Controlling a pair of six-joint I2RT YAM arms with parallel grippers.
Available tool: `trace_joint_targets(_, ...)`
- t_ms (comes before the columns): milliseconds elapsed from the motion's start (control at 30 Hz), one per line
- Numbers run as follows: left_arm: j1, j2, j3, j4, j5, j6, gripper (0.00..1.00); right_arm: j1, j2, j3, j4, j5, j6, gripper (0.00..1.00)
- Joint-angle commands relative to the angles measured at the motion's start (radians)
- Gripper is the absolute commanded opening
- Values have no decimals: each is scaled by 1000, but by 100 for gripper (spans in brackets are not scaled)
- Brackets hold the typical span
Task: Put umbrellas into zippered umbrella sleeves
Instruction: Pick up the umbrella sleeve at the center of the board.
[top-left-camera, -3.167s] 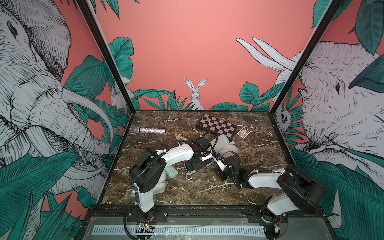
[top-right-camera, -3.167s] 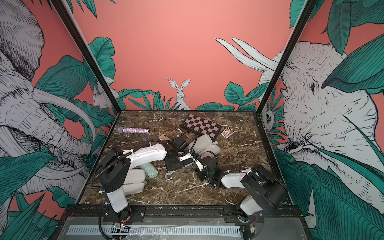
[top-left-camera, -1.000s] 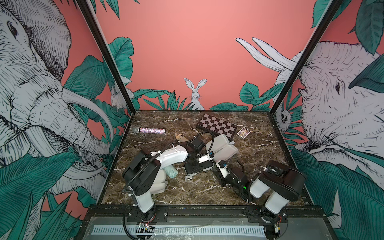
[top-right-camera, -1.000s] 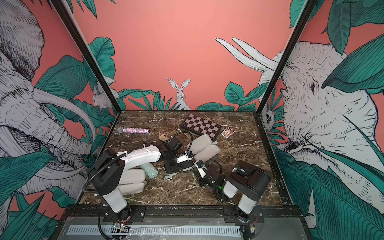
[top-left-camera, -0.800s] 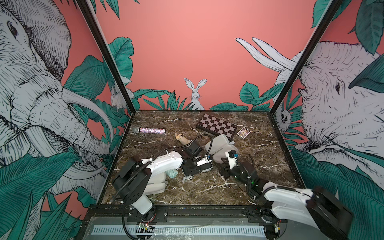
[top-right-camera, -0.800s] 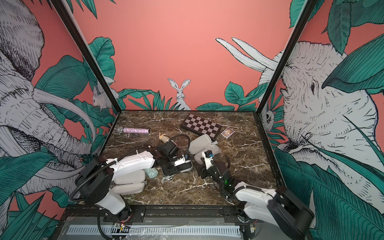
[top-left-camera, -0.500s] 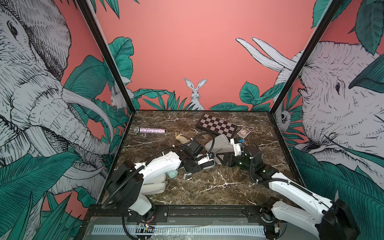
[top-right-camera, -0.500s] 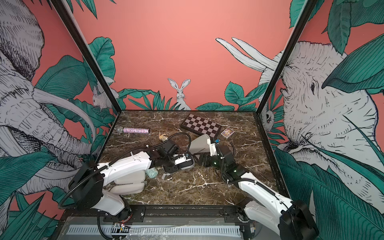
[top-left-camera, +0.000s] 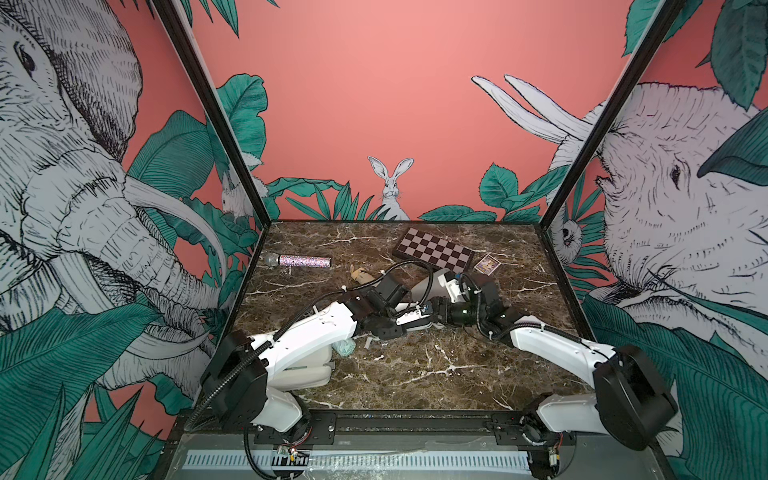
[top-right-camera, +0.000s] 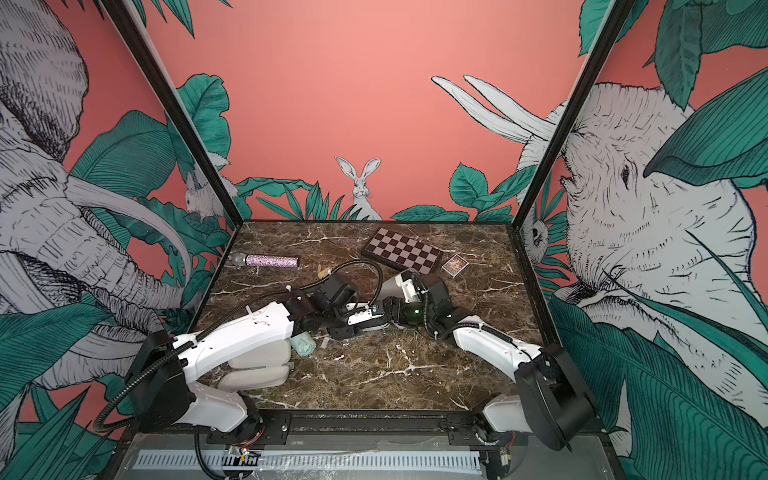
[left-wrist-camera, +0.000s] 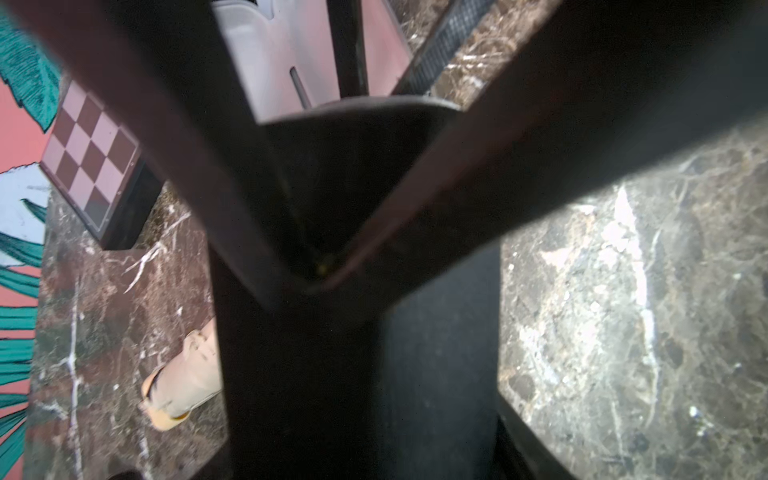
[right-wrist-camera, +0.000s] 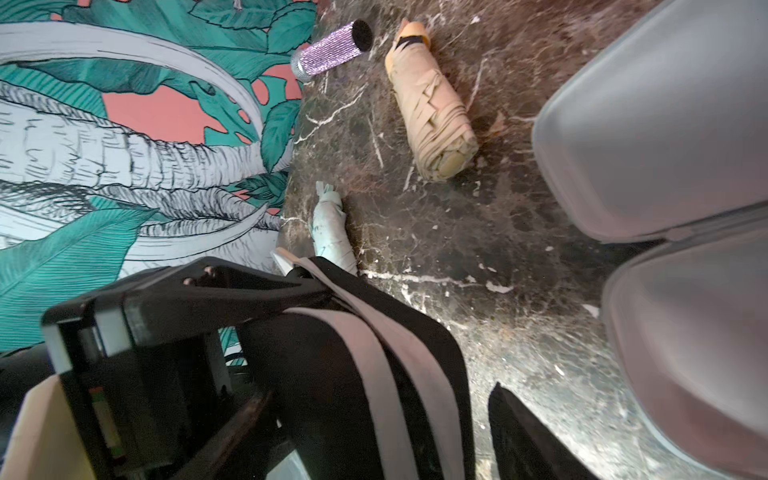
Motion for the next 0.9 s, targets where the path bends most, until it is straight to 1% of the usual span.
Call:
trace_joint_targets(0, -10, -47, 89, 91, 34, 66, 64, -19, 36, 12, 186, -110, 84, 74)
trace_joint_targets(100, -9, -36, 105, 87, 36, 75, 64, -39, 53, 6, 322, -137, 153, 65)
trace_joint_targets(167, -5, -31, 109, 91, 41, 73, 64, -42, 58, 16, 344, -154, 158, 60)
trace_joint_targets(233, 5, -28, 118, 90, 44, 73, 65, -42, 64, 22, 355, -175, 155, 51)
trace_joint_targets(300, 23, -29, 134, 83, 52, 68, 67, -47, 64, 14, 362, -171, 155, 42)
trace_joint_targets(333, 38, -31, 148, 78, 67, 59, 69, -51, 64, 8, 379, -163, 159, 37)
trace_joint_targets(433, 66, -29, 196, 52, 96, 38, 74, -67, 70, -4, 454, -140, 194, 25)
trace_joint_targets(567, 113, -24, 261, -12, 111, -27, 84, -81, 100, 4, 519, -97, 236, 15)
trace_joint_targets(600, 130, -27, 282, -36, 119, -68, 86, -85, 110, 6, 533, -78, 250, 13)
trace_joint_targets(667, 165, -37, 320, -59, 117, -202, 91, -92, 127, 13, 560, -34, 291, 11)
trace_joint_targets(700, 180, -43, 341, -73, 111, -291, 91, -97, 135, 19, 569, -5, 312, 11)
trace_joint_targets(733, 218, -46, 360, -87, 105, -386, 91, -101, 141, 27, 575, 29, 336, 10)
trace_joint_targets(767, 233, -47, 367, -93, 99, -480, 88, -101, 145, 32, 587, 64, 357, 10)
trace_joint_targets(833, 250, -50, 335, -79, 127, -726, 86, -101, 150, 38, 638, 138, 423, 9)
trace_joint_targets(867, 249, -59, 292, -50, 157, -829, 86, -101, 149, 34, 672, 178, 455, 9)
